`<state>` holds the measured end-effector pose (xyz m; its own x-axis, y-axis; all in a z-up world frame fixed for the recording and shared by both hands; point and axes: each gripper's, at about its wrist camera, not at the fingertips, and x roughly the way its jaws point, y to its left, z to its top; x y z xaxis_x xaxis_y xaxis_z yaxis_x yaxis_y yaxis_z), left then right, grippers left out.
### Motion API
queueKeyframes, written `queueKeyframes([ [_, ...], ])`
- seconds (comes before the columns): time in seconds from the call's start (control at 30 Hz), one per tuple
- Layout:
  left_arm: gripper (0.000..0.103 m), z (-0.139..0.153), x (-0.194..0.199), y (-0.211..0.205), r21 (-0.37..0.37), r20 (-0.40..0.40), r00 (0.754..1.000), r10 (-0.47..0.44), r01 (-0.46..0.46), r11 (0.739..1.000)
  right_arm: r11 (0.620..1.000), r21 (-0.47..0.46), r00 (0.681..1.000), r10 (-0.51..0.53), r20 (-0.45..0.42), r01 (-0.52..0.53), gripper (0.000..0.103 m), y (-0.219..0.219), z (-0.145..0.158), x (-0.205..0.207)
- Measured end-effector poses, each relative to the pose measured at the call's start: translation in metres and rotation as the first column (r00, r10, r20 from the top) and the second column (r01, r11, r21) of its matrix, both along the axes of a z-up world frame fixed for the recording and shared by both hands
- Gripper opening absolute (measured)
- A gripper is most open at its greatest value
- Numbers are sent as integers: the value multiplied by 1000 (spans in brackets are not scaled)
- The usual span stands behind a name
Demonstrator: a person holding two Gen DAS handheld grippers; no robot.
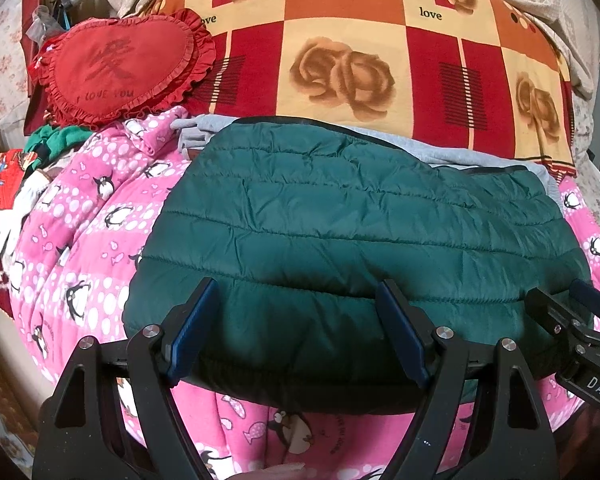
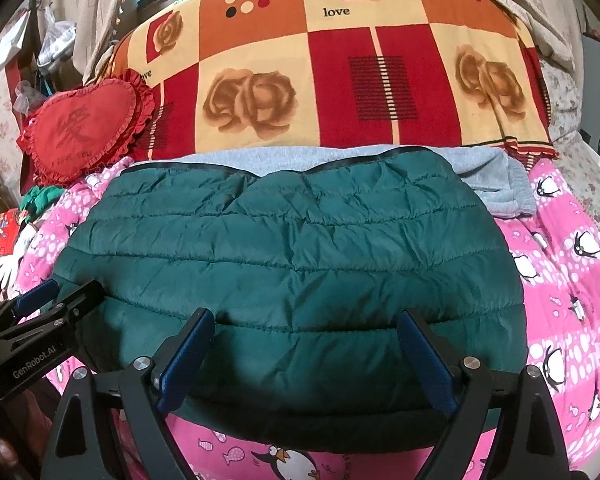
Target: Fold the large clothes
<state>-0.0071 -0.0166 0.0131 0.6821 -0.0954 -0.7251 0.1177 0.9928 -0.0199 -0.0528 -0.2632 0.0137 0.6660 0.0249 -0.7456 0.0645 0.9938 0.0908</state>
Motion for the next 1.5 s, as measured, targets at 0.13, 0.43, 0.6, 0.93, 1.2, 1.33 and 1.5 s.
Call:
queueKeyframes([
  [0.13, 81, -1, -1, 0, 5, 0, 1000, -2, 2, 1000, 1000, 0, 1000, -2, -3, 2, 91, 0, -2, 1],
  [0.43, 81, -4, -2, 0, 5, -3, 1000, -3, 3, 1000, 1000, 0, 1000, -2, -5, 2, 91, 0, -2, 1],
  [0.6, 81, -4, -2, 0, 4, -4, 1000, -3, 3, 1000, 1000, 7, 1000, -5, -10, 5, 91, 0, -4, 1],
  [0.93, 81, -6, -3, -2, 7, -4, 1000, -5, 5, 1000, 1000, 9, 1000, -3, -10, 3, 92, -1, -5, 2],
  [1.2, 81, -7, -3, -3, 7, -4, 1000, -7, 7, 1000, 1000, 7, 1000, -1, -13, 2, 92, -1, -6, 3],
  [1.33, 81, -7, -3, -4, 9, -2, 1000, -9, 9, 1000, 1000, 3, 1000, -1, -14, 1, 93, 1, -7, 4],
  [1.5, 81, -9, -5, -7, 24, 16, 1000, -26, 26, 999, 1000, 7, 1000, 0, -15, 0, 94, 1, -8, 5],
])
